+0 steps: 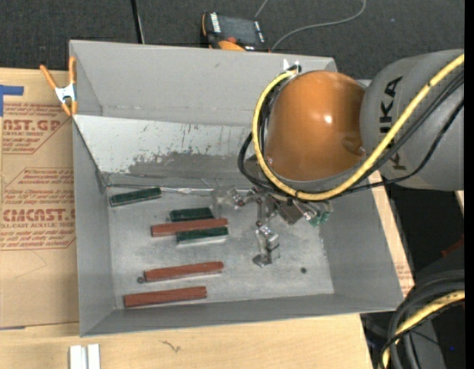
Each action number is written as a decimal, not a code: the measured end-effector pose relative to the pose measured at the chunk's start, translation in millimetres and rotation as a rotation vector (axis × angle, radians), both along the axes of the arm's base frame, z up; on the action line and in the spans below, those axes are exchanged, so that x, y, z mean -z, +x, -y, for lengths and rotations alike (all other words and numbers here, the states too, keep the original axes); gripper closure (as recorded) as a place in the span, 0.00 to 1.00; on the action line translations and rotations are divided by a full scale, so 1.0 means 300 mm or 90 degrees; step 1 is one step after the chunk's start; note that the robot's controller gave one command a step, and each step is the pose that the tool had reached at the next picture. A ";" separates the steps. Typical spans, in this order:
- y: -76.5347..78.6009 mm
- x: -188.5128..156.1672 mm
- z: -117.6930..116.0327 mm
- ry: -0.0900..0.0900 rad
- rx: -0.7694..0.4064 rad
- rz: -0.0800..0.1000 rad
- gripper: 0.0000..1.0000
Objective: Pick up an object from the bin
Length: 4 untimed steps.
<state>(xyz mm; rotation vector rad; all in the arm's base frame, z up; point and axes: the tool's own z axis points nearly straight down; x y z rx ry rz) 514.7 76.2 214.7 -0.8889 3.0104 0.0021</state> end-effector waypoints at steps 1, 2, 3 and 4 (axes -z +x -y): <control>-0.006 0.370 -0.127 -0.001 0.279 -0.004 0.00; 0.115 0.488 -0.119 0.000 0.270 0.000 0.00; 0.121 0.469 -0.122 0.002 0.270 0.004 1.00; 0.097 0.465 -0.266 0.001 -0.061 0.010 1.00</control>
Offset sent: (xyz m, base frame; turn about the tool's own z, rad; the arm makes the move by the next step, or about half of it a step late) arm -0.0006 0.0368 -0.1092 0.4393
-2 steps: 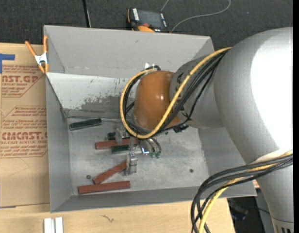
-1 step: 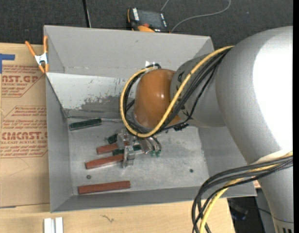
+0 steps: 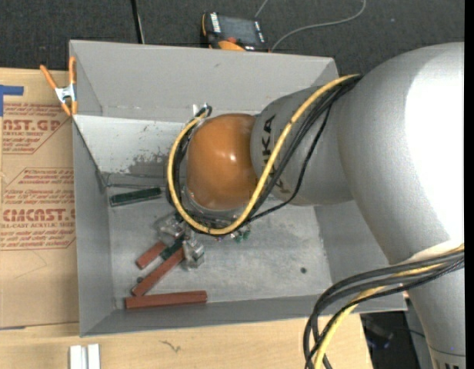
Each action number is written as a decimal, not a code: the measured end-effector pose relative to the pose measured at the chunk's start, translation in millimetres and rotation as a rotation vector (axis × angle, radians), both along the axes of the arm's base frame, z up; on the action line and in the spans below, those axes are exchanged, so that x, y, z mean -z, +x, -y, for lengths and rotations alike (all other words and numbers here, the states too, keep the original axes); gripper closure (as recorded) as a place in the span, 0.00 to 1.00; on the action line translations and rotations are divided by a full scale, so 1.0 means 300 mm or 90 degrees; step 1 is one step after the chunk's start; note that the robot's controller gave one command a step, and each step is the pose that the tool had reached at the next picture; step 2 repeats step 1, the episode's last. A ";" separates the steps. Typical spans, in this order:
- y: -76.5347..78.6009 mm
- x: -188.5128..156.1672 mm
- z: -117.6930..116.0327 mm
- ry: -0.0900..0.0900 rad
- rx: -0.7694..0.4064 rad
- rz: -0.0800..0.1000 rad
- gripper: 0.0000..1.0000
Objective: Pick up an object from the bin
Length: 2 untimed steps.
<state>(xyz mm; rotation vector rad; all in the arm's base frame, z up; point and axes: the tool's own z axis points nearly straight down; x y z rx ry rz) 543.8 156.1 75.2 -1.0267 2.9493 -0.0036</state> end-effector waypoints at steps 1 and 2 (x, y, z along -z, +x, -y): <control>0.066 -0.537 0.000 -0.002 -0.100 -0.004 1.00; 0.066 -0.537 0.000 -0.002 -0.100 -0.004 1.00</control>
Offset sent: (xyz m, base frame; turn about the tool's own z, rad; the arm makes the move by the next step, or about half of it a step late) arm 0.0174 -0.0014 0.1561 -0.1579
